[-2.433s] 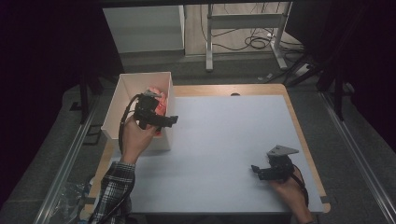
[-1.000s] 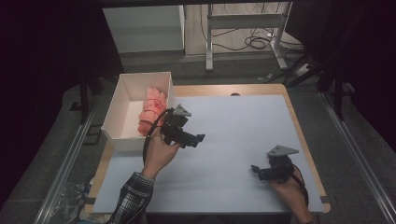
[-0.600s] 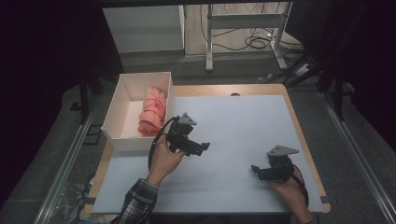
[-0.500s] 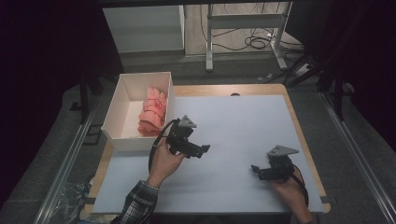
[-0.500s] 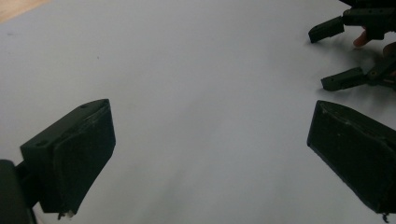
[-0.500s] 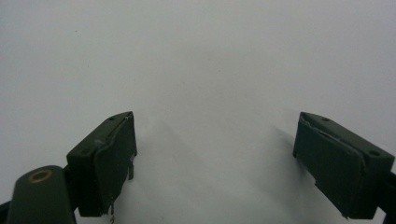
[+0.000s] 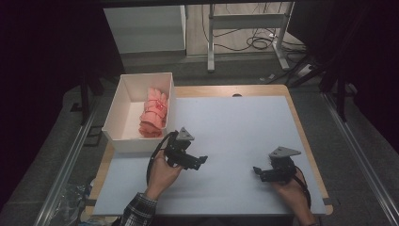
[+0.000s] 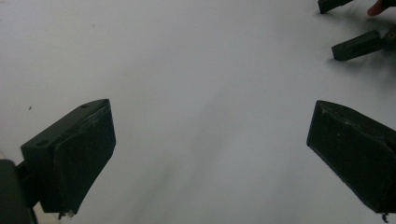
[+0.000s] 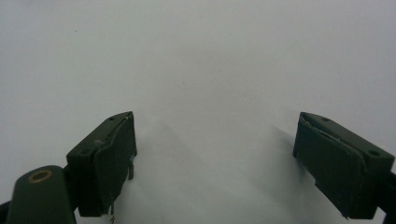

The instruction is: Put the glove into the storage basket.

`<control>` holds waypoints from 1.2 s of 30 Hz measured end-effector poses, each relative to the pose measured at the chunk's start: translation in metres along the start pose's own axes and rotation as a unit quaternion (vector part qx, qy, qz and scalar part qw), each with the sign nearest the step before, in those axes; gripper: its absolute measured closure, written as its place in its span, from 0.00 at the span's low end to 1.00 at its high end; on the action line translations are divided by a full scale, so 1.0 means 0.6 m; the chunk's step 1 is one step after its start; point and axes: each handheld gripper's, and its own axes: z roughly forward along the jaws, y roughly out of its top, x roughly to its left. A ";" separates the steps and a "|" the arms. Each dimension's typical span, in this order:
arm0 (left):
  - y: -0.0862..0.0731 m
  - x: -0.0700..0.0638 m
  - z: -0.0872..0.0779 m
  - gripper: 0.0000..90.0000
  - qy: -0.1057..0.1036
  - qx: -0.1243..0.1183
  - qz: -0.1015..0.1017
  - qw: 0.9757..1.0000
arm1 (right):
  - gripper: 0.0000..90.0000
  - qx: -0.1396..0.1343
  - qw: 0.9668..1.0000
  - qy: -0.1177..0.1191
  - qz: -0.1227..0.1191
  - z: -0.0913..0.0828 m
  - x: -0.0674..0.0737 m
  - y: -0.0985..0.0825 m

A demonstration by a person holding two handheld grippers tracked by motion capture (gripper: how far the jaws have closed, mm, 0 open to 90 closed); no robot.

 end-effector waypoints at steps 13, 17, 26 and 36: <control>-0.046 0.001 0.007 0.02 -0.004 -0.001 -0.010 1.000 | 0.15 0.000 1.000 -0.001 0.000 0.000 0.000 0.000; -0.060 0.000 0.013 0.02 -0.004 0.001 -0.008 1.000 | 0.15 0.000 1.000 0.000 0.000 0.000 0.000 0.000; -0.087 0.000 0.026 0.02 -0.002 0.009 -0.008 1.000 | 0.15 0.000 1.000 -0.001 0.000 0.000 0.000 0.000; -0.109 -0.002 0.045 0.02 0.000 0.020 -0.006 1.000 | 0.15 0.000 1.000 0.000 0.001 0.000 0.000 0.000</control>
